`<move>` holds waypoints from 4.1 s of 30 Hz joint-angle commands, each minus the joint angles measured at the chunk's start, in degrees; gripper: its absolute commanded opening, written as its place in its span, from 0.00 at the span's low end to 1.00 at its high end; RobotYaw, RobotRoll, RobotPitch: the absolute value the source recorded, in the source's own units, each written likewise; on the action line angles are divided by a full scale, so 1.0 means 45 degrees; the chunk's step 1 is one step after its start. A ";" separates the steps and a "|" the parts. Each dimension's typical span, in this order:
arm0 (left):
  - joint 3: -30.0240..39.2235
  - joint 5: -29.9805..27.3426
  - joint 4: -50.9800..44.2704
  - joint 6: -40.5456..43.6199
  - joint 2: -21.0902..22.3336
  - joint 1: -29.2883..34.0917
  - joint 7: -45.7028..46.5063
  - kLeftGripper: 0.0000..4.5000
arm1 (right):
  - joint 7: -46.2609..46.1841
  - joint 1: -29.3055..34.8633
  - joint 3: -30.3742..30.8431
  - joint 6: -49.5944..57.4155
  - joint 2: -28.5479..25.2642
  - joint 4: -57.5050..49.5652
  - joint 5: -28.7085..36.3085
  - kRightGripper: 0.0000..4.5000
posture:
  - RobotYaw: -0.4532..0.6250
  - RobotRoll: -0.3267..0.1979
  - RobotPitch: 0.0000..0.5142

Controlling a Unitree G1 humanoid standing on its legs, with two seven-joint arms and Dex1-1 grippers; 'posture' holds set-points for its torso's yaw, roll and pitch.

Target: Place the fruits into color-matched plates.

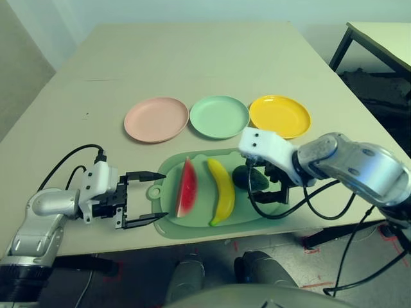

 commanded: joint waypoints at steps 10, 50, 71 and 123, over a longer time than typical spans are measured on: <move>0.0285 0.0067 -0.0455 -0.0046 0.0192 0.0456 0.0038 1.00 | -0.0053 -0.0024 0.0821 -0.1469 0.0339 0.1381 -0.1271 1.00 | 0.46 0.62 0.12; 0.0731 -0.0740 -0.1336 0.2758 -0.1338 0.0221 0.3576 1.00 | 0.0495 -0.2309 -0.1094 -0.6030 0.1582 0.7636 -0.3658 0.60 | 0.46 0.62 0.12; 0.0944 -0.0575 -0.3145 0.6608 -0.1968 -0.1136 0.8118 1.00 | 0.0249 -0.5021 -0.1544 -1.6544 0.7719 2.0716 -0.7754 0.60 | 0.55 0.62 0.16; 0.1406 -0.2218 -0.2425 0.5391 0.0252 -0.0863 0.0765 1.00 | 0.9238 -0.0967 0.1669 -2.0249 0.4223 0.7904 -1.0465 1.00 | 0.51 0.62 0.17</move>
